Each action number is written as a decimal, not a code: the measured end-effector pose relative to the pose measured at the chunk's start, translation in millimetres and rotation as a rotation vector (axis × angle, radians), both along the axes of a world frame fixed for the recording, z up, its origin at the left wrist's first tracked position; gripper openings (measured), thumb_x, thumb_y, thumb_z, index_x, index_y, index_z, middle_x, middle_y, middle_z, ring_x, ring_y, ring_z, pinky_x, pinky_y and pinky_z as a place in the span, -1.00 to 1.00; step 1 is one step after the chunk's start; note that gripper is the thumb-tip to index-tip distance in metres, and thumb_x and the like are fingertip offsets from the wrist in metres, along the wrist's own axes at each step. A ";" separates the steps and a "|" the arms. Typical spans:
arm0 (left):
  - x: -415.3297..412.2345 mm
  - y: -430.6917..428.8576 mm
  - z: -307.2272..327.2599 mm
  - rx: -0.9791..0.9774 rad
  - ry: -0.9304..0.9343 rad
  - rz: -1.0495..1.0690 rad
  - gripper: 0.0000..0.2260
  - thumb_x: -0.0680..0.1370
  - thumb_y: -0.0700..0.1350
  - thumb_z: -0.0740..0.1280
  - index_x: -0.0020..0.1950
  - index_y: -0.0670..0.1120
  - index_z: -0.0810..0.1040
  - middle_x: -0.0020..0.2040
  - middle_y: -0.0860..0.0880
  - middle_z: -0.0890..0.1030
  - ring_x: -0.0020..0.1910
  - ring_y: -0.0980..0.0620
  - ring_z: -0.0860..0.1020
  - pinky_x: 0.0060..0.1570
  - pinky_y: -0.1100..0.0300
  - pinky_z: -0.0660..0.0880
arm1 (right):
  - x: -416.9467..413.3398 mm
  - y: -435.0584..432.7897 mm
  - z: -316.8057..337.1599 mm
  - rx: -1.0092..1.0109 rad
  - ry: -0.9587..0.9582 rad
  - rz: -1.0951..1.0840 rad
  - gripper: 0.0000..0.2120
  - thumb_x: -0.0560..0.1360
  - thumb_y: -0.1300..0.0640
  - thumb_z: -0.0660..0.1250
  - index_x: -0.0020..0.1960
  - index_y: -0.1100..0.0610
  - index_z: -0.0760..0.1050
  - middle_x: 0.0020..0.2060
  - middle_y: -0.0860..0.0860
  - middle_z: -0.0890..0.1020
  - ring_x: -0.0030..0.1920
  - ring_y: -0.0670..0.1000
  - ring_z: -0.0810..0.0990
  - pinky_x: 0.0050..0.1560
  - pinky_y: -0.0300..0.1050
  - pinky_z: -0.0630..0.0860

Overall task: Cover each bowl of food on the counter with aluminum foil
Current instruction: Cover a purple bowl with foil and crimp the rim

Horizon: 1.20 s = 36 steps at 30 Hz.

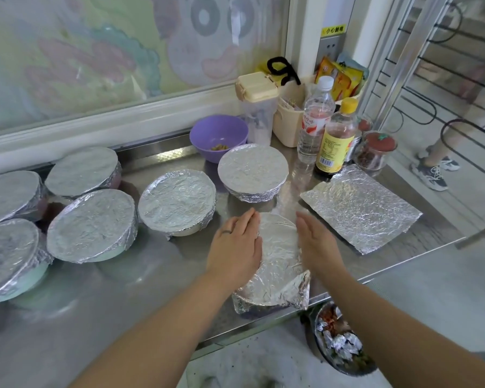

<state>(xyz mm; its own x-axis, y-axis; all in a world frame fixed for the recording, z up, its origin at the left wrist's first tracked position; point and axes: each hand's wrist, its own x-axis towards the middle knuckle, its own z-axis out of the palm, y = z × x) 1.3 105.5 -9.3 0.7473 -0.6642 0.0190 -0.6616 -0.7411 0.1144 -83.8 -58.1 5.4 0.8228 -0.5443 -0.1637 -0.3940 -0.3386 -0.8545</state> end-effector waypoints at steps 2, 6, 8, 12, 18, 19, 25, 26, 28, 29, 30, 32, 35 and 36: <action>-2.0 -1.4 -2.0 0.002 -0.009 0.018 -0.49 0.65 0.06 0.04 0.58 -0.08 0.23 0.57 0.04 0.24 0.41 -0.07 0.35 0.29 -0.01 0.42 | 22.5 -8.1 10.2 -0.173 0.010 0.186 -0.64 0.71 0.01 0.14 0.42 0.08 0.49 0.18 -0.03 0.60 0.20 0.00 0.54 0.24 -0.03 0.43; -3.8 -3.7 -2.4 0.005 -0.022 0.034 -0.47 0.61 0.07 0.00 0.56 -0.08 0.28 0.54 0.05 0.30 0.36 -0.09 0.40 0.22 -0.02 0.47 | 59.1 -12.2 10.2 -0.288 0.173 0.435 -0.66 0.70 0.05 0.16 0.18 0.25 0.61 0.08 0.18 0.69 0.06 0.15 0.62 0.15 0.06 0.51; -4.0 -4.0 -2.0 0.006 -0.023 0.035 -0.46 0.61 0.07 -0.02 0.56 -0.08 0.27 0.54 0.05 0.29 0.36 -0.08 0.40 0.23 -0.02 0.46 | 62.7 -16.0 3.6 -0.246 0.187 0.421 -0.64 0.70 0.06 0.18 0.05 0.32 0.60 -0.06 0.23 0.68 -0.07 0.15 0.60 0.01 0.01 0.50; -5.5 -4.2 -0.5 0.017 -0.014 0.037 -0.45 0.61 0.08 -0.04 0.57 -0.07 0.25 0.54 0.05 0.30 0.37 -0.08 0.39 0.26 -0.05 0.46 | 61.7 -17.0 4.0 -0.199 0.206 0.393 -0.62 0.69 0.07 0.20 -0.10 0.34 0.56 -0.24 0.18 0.61 -0.22 0.09 0.50 -0.24 -0.10 0.35; -5.0 -3.8 -1.3 0.005 0.012 0.027 -0.44 0.61 0.09 -0.06 0.59 -0.07 0.20 0.57 0.06 0.24 0.41 -0.07 0.34 0.30 -0.07 0.42 | 61.3 -17.4 2.8 -0.195 0.193 0.393 -0.64 0.69 0.06 0.21 -0.05 0.32 0.61 -0.17 0.23 0.66 -0.09 0.21 0.62 -0.04 0.00 0.50; -5.0 -3.8 -1.1 0.003 0.012 0.029 -0.44 0.62 0.09 -0.06 0.59 -0.06 0.20 0.57 0.06 0.24 0.41 -0.07 0.33 0.30 -0.07 0.42 | 61.3 -17.8 2.8 -0.193 0.196 0.389 -0.64 0.69 0.06 0.21 -0.06 0.31 0.61 -0.18 0.22 0.67 -0.09 0.21 0.62 -0.04 0.00 0.51; -9.3 -4.1 1.6 -0.014 0.062 0.074 -0.48 0.66 0.07 0.03 0.61 -0.05 0.11 0.61 0.07 0.12 0.49 -0.06 0.23 0.39 -0.04 0.33 | 45.6 -11.9 4.6 -0.208 0.204 0.284 -0.61 0.67 -0.16 0.13 0.29 0.03 0.56 0.13 0.02 0.68 0.10 0.09 0.63 0.15 0.06 0.55; -11.7 -4.2 2.4 -0.030 0.086 0.124 -0.47 0.66 0.06 0.05 0.62 -0.05 0.09 0.62 0.07 0.08 0.51 -0.06 0.20 0.42 -0.03 0.30 | 35.5 -6.7 6.3 -0.209 0.186 0.201 -0.57 0.66 -0.19 0.11 0.40 -0.02 0.49 0.24 -0.04 0.63 0.20 0.05 0.60 0.23 0.08 0.52; -18.4 -7.7 7.3 -0.085 0.168 0.266 -0.44 0.65 0.06 0.08 0.63 -0.04 0.04 0.63 0.06 0.02 0.53 -0.09 0.13 0.45 -0.05 0.22 | 13.4 6.7 3.9 -0.227 0.091 0.056 -0.55 0.67 -0.15 0.11 0.49 -0.01 0.40 0.38 -0.06 0.53 0.37 0.05 0.50 0.35 0.12 0.45; -21.6 -10.9 11.8 -0.122 0.242 0.347 -0.43 0.65 0.05 0.09 0.62 -0.04 0.02 0.63 0.04 0.00 0.54 -0.11 0.09 0.47 -0.06 0.17 | 4.7 15.0 2.5 -0.230 0.050 0.016 -0.55 0.67 -0.11 0.11 0.50 0.01 0.38 0.42 -0.05 0.50 0.41 0.06 0.46 0.39 0.15 0.42; -23.3 -15.1 17.3 -0.165 0.342 0.425 -0.43 0.64 0.05 0.10 0.61 -0.04 0.02 0.62 0.03 0.00 0.54 -0.13 0.06 0.49 -0.08 0.14 | -1.8 23.0 1.6 -0.221 0.029 -0.011 -0.55 0.67 -0.09 0.10 0.51 0.02 0.36 0.45 -0.04 0.47 0.45 0.06 0.41 0.42 0.18 0.39; -19.3 -20.0 27.3 -0.245 0.525 0.536 -0.44 0.62 0.06 0.14 0.58 -0.02 0.07 0.57 -0.02 0.06 0.51 -0.17 0.06 0.49 -0.12 0.12 | -5.1 31.8 -0.7 -0.178 0.043 -0.060 -0.55 0.68 -0.05 0.10 0.54 0.01 0.33 0.51 -0.06 0.40 0.51 0.04 0.34 0.45 0.18 0.35; -2.5 -15.3 30.5 -0.265 0.454 0.525 -0.51 0.60 0.04 0.16 0.53 0.03 0.22 0.44 -0.07 0.23 0.45 -0.16 0.19 0.46 -0.15 0.16 | -1.7 28.5 -3.1 -0.038 0.032 -0.164 -0.57 0.70 -0.01 0.10 0.55 0.00 0.33 0.48 -0.05 0.44 0.47 0.03 0.40 0.42 0.11 0.38; 3.5 -12.1 27.9 -0.297 0.381 0.473 -0.55 0.62 0.01 0.16 0.52 0.03 0.27 0.42 -0.06 0.29 0.44 -0.13 0.24 0.46 -0.12 0.18 | -1.3 26.2 -4.1 0.017 0.008 -0.202 -0.58 0.70 0.00 0.11 0.53 0.00 0.36 0.44 -0.03 0.49 0.43 0.05 0.45 0.41 0.11 0.40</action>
<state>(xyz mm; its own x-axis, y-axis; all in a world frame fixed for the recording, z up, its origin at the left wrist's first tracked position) 4.8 93.4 18.6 0.9471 -0.2709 -0.1724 -0.1464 -0.8421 0.5190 -85.1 -31.9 1.3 0.6957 -0.6954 -0.1799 -0.4591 -0.2378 -0.8560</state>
